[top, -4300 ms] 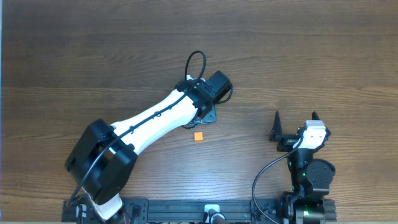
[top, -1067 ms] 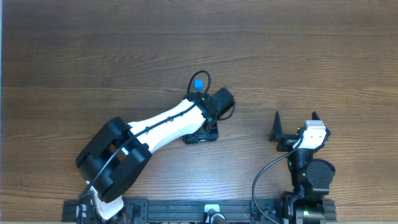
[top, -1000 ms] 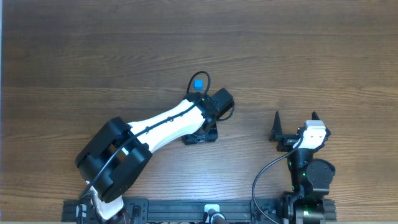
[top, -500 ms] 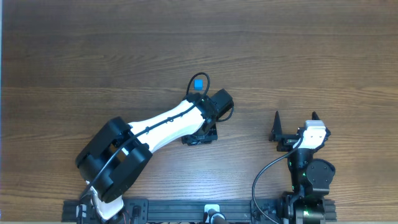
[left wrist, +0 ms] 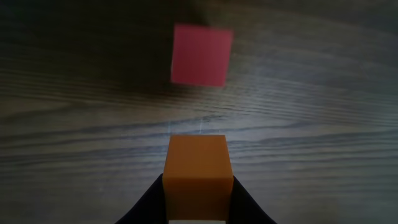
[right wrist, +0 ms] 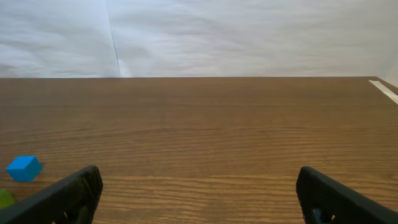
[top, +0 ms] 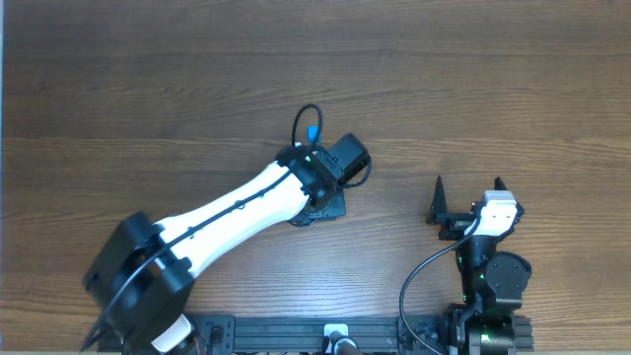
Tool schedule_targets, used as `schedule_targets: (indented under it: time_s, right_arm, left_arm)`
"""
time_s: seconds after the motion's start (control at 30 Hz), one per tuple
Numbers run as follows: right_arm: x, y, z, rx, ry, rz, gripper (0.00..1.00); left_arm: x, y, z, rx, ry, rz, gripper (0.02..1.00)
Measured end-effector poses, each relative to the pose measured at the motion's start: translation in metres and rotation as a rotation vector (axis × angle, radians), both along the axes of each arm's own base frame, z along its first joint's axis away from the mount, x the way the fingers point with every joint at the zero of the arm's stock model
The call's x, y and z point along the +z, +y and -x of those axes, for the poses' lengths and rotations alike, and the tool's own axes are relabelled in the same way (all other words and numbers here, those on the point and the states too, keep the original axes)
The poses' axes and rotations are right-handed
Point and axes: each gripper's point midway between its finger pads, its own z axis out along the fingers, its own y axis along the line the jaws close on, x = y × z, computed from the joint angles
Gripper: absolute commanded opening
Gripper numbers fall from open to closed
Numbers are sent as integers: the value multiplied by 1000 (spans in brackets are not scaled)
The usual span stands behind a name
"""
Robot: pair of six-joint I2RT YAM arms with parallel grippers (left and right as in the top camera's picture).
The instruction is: Stack Cubes
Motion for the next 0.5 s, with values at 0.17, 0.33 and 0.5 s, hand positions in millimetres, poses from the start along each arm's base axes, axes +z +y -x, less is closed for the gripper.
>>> schedule_targets:
  time_s: [0.17,0.33,0.5]
  right_arm:
    - [0,0,0,0,0,0,991]
    - [0,0,0,0,0,0,993]
    - [0,0,0,0,0,0,991]
  left_arm:
    - [39,-6,-23,-4,-85,24,143]
    - [61,-8,-49,-12,-144,44,143]
    - [43,2,-58,-13,-103,1,145]
